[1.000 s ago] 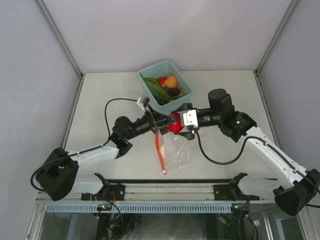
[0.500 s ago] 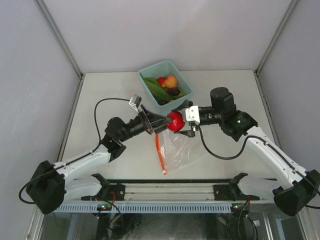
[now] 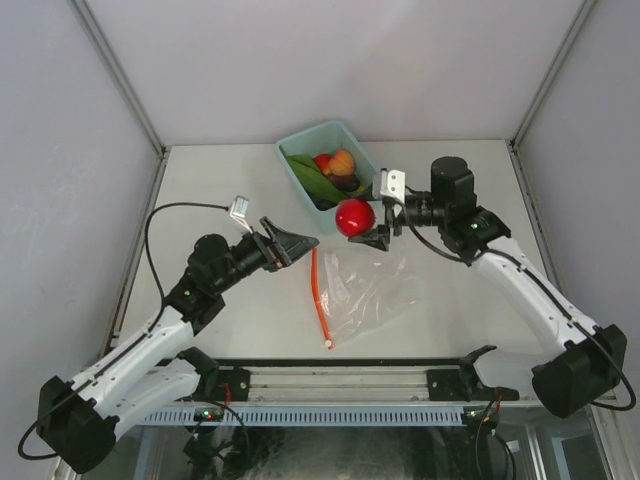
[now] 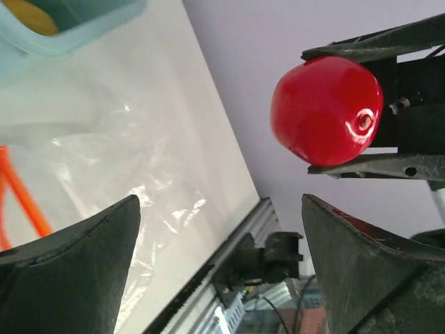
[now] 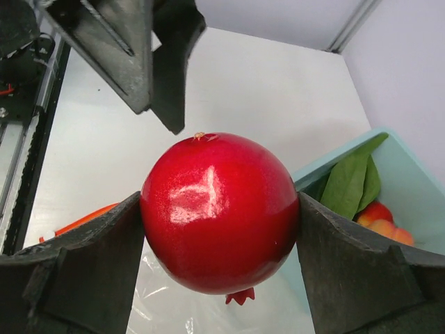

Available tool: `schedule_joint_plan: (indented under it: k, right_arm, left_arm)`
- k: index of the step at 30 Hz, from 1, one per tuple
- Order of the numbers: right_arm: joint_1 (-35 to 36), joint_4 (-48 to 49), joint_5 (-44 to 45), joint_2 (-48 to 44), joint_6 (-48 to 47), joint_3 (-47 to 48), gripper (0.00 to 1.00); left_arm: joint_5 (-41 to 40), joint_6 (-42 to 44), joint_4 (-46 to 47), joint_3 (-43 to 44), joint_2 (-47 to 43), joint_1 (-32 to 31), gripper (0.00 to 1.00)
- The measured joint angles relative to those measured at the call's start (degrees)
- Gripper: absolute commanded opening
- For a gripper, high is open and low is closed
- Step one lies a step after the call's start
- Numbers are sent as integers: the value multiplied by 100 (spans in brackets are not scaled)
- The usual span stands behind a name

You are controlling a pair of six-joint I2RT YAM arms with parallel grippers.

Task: Open the zip-top bag and remove the fake food
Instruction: Place the fake fruit in the bin.

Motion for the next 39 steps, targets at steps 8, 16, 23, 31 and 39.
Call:
schedule_joint_plan:
  k: [8,16,23,31,39]
  right_arm:
    - [-229,363,254,1023,1193,688,6]
    - [-372,157,719,2382,1836,2229,6]
    - [-258,-31,1674,3351,2260,3058,7]
    - [55,-422,2632,4404,2479,4103,7]
    - [236,-568,3237,5230,2481,4778,7]
  left_arm:
    - [-494,450,-319,-48,-511,608,100]
    - [-442,190,74,-920,-774,1598,100]
    - [-332,-59,-37,-1320,-922,2074,100]
    - [-326,-63,-240,-1320,-1051,2092,98]
    - [-326,-61,-424,-1320,-1054,2092,98]
